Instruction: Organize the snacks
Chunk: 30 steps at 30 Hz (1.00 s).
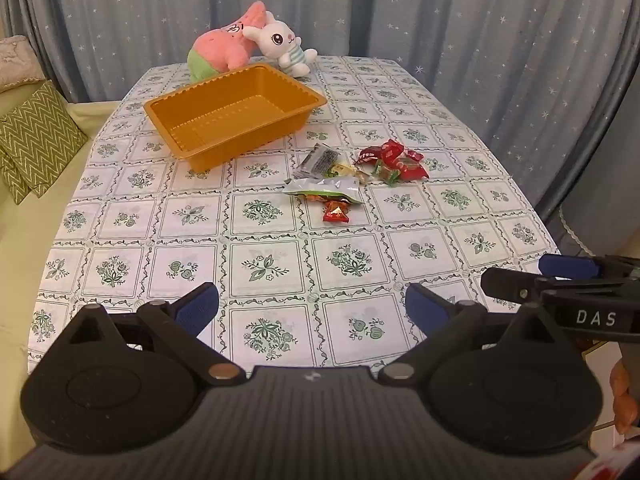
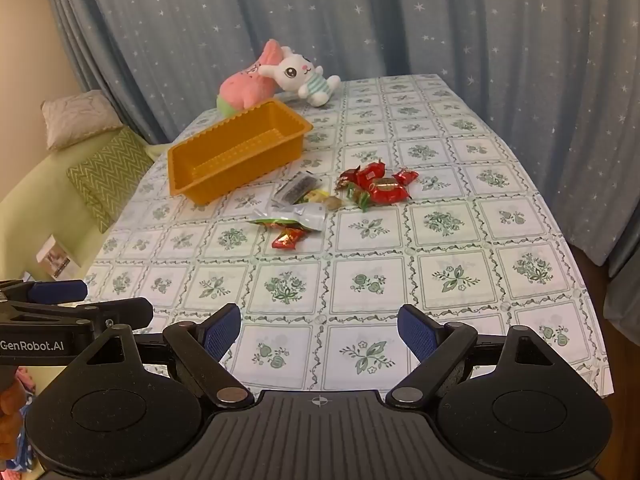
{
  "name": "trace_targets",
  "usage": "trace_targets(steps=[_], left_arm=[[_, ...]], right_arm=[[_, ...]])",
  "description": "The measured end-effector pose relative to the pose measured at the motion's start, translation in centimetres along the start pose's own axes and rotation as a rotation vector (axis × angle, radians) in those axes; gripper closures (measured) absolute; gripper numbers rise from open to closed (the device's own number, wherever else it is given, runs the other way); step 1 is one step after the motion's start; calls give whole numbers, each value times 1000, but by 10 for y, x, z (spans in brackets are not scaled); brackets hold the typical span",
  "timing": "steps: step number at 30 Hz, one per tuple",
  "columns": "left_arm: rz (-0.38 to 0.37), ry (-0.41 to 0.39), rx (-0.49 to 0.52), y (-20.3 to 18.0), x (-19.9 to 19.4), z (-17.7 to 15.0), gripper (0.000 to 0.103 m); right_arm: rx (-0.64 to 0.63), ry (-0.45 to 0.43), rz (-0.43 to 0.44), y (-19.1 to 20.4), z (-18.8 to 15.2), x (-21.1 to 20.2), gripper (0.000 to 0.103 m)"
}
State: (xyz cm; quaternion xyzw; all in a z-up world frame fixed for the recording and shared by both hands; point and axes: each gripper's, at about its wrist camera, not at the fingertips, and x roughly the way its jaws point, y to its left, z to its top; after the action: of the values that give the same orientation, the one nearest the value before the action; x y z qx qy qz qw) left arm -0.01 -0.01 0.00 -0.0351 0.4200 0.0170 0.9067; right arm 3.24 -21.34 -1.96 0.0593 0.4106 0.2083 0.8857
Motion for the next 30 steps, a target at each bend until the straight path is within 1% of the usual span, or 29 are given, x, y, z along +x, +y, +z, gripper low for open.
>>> trace_targets(steps=[30], left_arm=[[-5,7,-3,0,0,0,4]], right_arm=[[0,-5,2,0,2,-1,18]])
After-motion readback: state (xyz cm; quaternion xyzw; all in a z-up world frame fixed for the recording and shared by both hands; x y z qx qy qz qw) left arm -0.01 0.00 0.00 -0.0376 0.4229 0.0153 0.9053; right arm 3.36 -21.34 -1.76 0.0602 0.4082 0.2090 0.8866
